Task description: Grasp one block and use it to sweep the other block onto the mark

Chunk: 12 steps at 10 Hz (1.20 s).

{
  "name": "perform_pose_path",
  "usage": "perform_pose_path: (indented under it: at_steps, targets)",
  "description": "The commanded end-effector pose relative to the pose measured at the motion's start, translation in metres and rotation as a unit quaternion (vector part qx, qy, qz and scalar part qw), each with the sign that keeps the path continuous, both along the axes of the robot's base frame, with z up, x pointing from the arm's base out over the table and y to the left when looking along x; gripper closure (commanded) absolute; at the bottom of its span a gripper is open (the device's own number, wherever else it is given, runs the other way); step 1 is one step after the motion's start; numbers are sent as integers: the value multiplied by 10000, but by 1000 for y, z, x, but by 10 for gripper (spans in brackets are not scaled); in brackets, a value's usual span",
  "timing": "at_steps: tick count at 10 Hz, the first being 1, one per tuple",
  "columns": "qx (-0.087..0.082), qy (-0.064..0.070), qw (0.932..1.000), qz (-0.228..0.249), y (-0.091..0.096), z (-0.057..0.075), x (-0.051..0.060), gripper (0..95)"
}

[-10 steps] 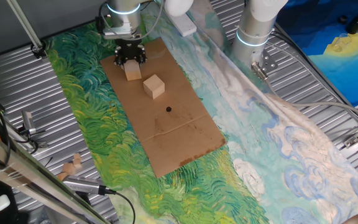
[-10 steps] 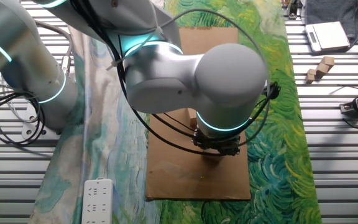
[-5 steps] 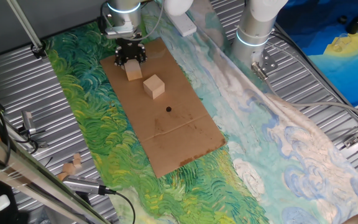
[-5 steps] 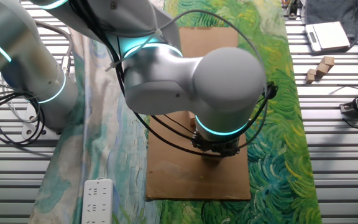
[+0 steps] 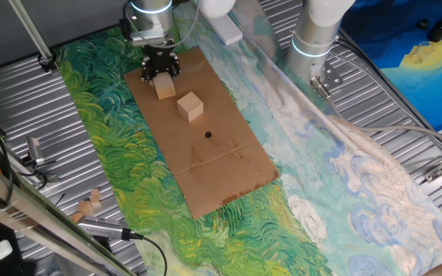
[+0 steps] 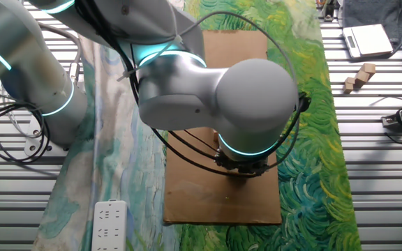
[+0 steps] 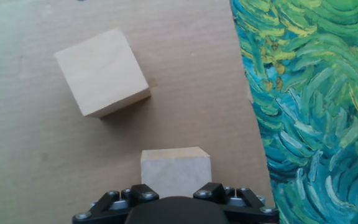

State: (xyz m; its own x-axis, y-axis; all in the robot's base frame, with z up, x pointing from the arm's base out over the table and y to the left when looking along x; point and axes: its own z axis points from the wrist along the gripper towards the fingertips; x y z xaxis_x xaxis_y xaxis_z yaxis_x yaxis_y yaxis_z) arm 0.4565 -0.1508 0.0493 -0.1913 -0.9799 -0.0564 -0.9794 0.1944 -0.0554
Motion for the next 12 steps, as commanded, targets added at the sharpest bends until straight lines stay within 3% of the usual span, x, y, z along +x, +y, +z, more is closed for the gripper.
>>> perform_pose_path:
  at_steps: [1, 4, 10, 12]
  targets:
    - [-9, 119, 9999, -70, 3, 11, -5, 950]
    - [80, 193, 9998, -70, 9, 21, -11, 950]
    - [105, 210, 9997, -107, 19, 16, -18, 950]
    - [75, 211, 9996, -157, 32, 15, -18, 950]
